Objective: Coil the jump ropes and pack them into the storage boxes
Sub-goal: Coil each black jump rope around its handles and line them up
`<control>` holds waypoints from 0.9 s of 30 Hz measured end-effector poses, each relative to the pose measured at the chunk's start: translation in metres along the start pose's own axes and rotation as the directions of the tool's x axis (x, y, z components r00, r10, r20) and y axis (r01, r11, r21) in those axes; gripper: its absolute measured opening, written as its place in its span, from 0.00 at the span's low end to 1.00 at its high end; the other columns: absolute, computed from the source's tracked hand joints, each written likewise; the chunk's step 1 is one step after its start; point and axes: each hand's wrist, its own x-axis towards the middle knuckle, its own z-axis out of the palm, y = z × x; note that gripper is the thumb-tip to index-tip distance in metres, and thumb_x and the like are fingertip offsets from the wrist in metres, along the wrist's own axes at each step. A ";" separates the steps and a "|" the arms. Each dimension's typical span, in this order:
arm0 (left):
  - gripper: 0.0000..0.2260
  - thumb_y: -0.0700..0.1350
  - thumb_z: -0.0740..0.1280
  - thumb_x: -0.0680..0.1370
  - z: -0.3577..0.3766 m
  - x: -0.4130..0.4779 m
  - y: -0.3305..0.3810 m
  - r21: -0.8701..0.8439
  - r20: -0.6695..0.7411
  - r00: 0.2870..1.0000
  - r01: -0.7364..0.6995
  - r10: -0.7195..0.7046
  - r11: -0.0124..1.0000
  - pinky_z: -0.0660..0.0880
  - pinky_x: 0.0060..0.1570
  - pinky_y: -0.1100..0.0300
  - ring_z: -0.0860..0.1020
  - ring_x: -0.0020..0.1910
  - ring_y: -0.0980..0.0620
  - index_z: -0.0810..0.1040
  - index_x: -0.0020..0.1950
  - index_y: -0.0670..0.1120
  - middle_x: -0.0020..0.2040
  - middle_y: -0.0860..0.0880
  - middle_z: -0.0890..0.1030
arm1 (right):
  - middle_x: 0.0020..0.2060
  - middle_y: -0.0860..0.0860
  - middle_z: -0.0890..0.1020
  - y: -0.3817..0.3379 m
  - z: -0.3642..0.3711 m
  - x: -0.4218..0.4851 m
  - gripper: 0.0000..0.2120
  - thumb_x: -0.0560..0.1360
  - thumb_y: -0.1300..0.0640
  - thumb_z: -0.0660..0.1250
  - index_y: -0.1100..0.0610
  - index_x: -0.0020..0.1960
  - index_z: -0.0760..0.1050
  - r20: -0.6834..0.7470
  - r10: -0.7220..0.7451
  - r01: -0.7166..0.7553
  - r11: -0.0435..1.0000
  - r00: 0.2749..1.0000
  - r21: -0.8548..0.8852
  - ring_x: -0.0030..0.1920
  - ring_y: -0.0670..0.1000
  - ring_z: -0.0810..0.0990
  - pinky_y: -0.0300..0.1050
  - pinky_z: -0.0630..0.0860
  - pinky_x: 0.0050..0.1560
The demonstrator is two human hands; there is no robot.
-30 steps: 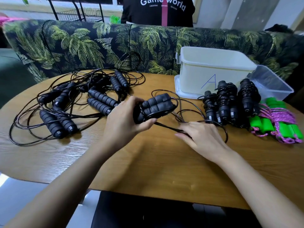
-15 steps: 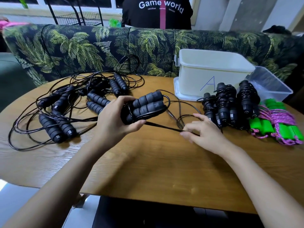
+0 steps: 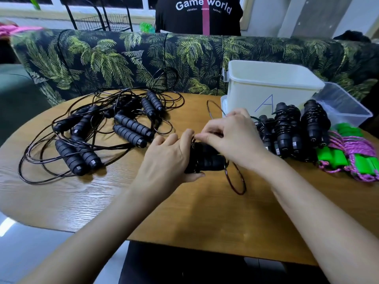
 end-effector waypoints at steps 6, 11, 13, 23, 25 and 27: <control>0.29 0.66 0.70 0.65 0.008 0.006 -0.009 0.111 0.020 0.980 0.196 -0.199 0.974 0.69 0.38 0.53 0.78 0.41 0.44 0.78 0.52 0.43 0.40 0.48 0.82 | 0.26 0.45 0.79 -0.007 0.019 -0.048 0.14 0.77 0.45 0.64 0.51 0.38 0.80 -0.157 -0.176 0.139 0.965 0.972 -0.221 0.29 0.50 0.75 0.47 0.66 0.54; 0.38 0.74 0.59 0.65 0.006 0.014 -0.027 -0.052 0.086 0.932 0.358 -0.353 0.932 0.71 0.42 0.50 0.79 0.45 0.40 0.78 0.57 0.44 0.46 0.44 0.83 | 0.25 0.44 0.77 -0.003 0.029 -0.070 0.15 0.80 0.49 0.61 0.52 0.38 0.78 -0.201 -0.211 0.130 0.927 0.957 -0.353 0.28 0.49 0.76 0.46 0.66 0.51; 0.44 0.79 0.56 0.62 0.004 0.013 -0.031 -0.136 0.118 0.922 0.382 -0.368 0.914 0.70 0.42 0.52 0.79 0.48 0.40 0.78 0.60 0.46 0.48 0.45 0.83 | 0.27 0.44 0.78 0.002 0.033 -0.074 0.15 0.81 0.50 0.60 0.52 0.39 0.77 -0.194 -0.208 0.117 0.910 0.959 -0.397 0.30 0.50 0.76 0.46 0.67 0.53; 0.39 0.76 0.67 0.59 -0.002 0.012 -0.009 -0.496 0.167 0.857 0.501 -0.488 0.710 0.67 0.40 0.61 0.81 0.49 0.52 0.79 0.60 0.52 0.46 0.55 0.84 | 0.29 0.48 0.80 0.003 0.065 -0.071 0.11 0.80 0.52 0.62 0.55 0.44 0.80 -0.185 -0.286 0.178 0.875 0.940 -0.450 0.33 0.52 0.79 0.51 0.74 0.50; 0.36 0.74 0.69 0.61 -0.002 0.013 -0.010 -0.485 0.140 0.850 0.507 -0.509 0.713 0.68 0.39 0.60 0.82 0.48 0.52 0.79 0.59 0.52 0.44 0.55 0.83 | 0.32 0.46 0.81 0.006 0.058 -0.067 0.10 0.77 0.49 0.64 0.53 0.42 0.79 -0.120 -0.226 0.169 0.916 0.967 -0.365 0.36 0.51 0.80 0.47 0.73 0.45; 0.37 0.74 0.69 0.61 -0.001 0.016 -0.014 -0.480 0.119 0.848 0.504 -0.516 0.718 0.72 0.41 0.59 0.82 0.49 0.51 0.79 0.60 0.51 0.46 0.53 0.84 | 0.42 0.43 0.82 0.013 0.048 -0.060 0.09 0.74 0.46 0.69 0.51 0.43 0.80 -0.026 -0.129 0.120 0.967 0.991 -0.223 0.47 0.49 0.79 0.45 0.73 0.41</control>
